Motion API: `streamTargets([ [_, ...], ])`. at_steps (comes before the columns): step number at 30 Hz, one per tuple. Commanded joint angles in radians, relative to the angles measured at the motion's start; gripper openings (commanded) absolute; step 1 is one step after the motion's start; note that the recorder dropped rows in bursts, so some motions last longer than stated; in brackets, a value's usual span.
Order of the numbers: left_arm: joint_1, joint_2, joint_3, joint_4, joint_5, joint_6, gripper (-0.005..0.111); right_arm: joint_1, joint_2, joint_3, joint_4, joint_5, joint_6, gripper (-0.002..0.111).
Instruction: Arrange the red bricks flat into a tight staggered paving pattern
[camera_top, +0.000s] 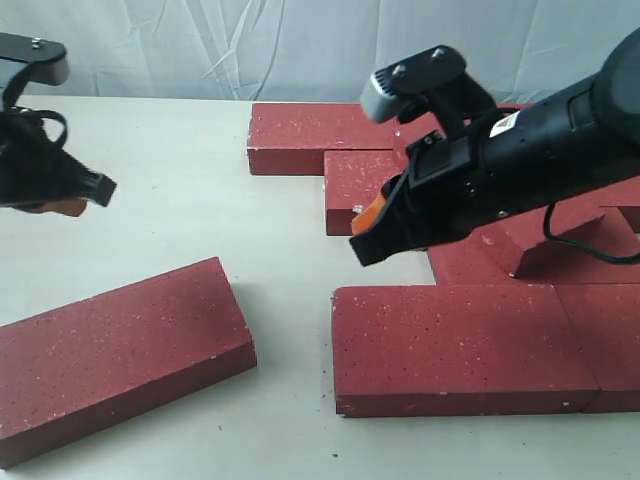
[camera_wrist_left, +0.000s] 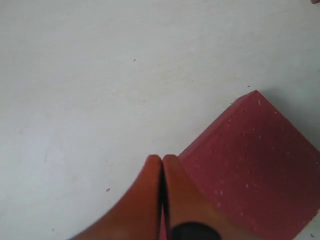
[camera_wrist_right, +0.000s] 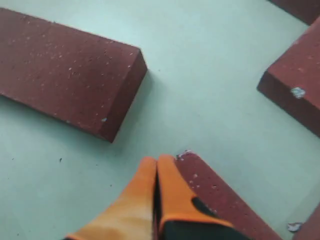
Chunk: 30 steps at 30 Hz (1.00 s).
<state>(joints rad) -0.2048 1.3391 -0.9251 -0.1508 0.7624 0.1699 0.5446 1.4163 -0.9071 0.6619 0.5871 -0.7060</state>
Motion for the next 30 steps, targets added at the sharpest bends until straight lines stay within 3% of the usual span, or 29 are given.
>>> streamTargets([
  [1,0.044,-0.16,0.069,0.012,0.046,-0.039,0.0,0.053,0.031,0.004,-0.011,-0.01,-0.011,-0.001],
  [4,0.069,-0.237,0.098,0.039,0.113,-0.044,0.0,0.074,0.044,0.004,-0.025,-0.016,-0.011,-0.001],
  [9,0.12,-0.332,0.154,0.217,0.183,-0.232,0.0,0.074,0.057,0.004,-0.084,-0.017,-0.011,-0.001],
  [13,0.14,-0.389,0.222,0.237,0.188,-0.249,0.0,0.074,0.057,0.004,-0.098,-0.017,0.002,-0.001],
  [18,0.143,-0.415,0.323,0.323,0.128,-0.352,0.0,0.074,0.057,-0.013,-0.231,0.07,0.169,-0.001],
  [24,0.143,-0.415,0.36,0.384,0.11,-0.432,0.0,0.074,0.064,-0.139,-0.419,0.177,0.449,-0.001],
  [30,0.143,-0.351,0.36,0.392,0.208,-0.432,0.0,0.096,0.143,-0.287,-0.462,0.314,0.456,-0.001],
])
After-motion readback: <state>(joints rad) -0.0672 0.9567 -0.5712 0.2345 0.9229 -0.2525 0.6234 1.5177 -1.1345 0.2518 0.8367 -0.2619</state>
